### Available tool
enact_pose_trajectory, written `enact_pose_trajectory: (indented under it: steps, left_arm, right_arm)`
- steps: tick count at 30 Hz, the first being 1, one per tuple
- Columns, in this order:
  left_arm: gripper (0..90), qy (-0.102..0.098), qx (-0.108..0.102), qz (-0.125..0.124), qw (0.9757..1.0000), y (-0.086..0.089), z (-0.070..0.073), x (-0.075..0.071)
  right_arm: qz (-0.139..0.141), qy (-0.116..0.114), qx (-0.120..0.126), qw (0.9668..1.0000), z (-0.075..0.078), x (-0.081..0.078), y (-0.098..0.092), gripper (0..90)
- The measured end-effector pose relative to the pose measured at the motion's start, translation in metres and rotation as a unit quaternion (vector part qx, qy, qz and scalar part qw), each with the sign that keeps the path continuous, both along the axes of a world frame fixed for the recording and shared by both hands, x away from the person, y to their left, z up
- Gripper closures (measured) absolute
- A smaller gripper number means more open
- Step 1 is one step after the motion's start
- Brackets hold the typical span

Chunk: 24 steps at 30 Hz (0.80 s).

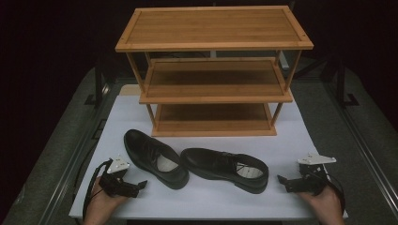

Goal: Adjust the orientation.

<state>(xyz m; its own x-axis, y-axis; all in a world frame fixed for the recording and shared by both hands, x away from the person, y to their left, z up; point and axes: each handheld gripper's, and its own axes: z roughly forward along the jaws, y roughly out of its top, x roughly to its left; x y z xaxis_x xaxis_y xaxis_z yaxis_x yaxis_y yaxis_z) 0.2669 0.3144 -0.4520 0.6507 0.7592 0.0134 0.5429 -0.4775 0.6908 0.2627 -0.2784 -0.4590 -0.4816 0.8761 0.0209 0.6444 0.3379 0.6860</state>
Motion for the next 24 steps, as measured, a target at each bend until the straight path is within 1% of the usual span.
enact_pose_trajectory:
  steps: [11, 16, 17, 19, 21, 23, 24]
  left_arm:
    - [0.0, 0.002, 0.000, -0.003, 1.0000, 0.000, 0.001, -0.002]
    - [0.0, 0.007, -0.009, -0.003, 0.9999, 0.005, 0.003, -0.006]
    - [1.5, 0.007, -0.009, -0.005, 0.9999, 0.006, 0.004, -0.007]
    - [7.6, 0.002, -0.011, -0.011, 0.9999, 0.009, 0.005, -0.009]
    - [15.0, -0.001, -0.007, -0.007, 1.0000, 0.011, 0.006, -0.011]
    - [15.5, 0.000, -0.009, -0.004, 1.0000, 0.013, 0.009, -0.012]
    - [19.2, -0.002, -0.010, -0.005, 0.9999, 0.015, 0.010, -0.013]
  right_arm:
    - [-0.001, -0.001, 0.000, 1.0000, 0.000, 0.000, 0.000, 0.0]
    - [0.000, -0.001, 0.000, 1.0000, 0.000, 0.000, 0.000, 0.0]
    - [-0.001, -0.001, 0.001, 1.0000, 0.000, 0.000, 0.000, 0.0]
    - [0.000, -0.001, 0.001, 1.0000, 0.000, 0.000, 0.000, 0.0]
    - [-0.001, -0.001, 0.001, 1.0000, 0.000, 0.000, 0.000, 0.0]
    - [-0.001, -0.001, 0.001, 1.0000, 0.000, 0.000, 0.000, 0.0]
    - [-0.001, -0.001, 0.001, 1.0000, 0.000, 0.000, 0.000, 0.0]
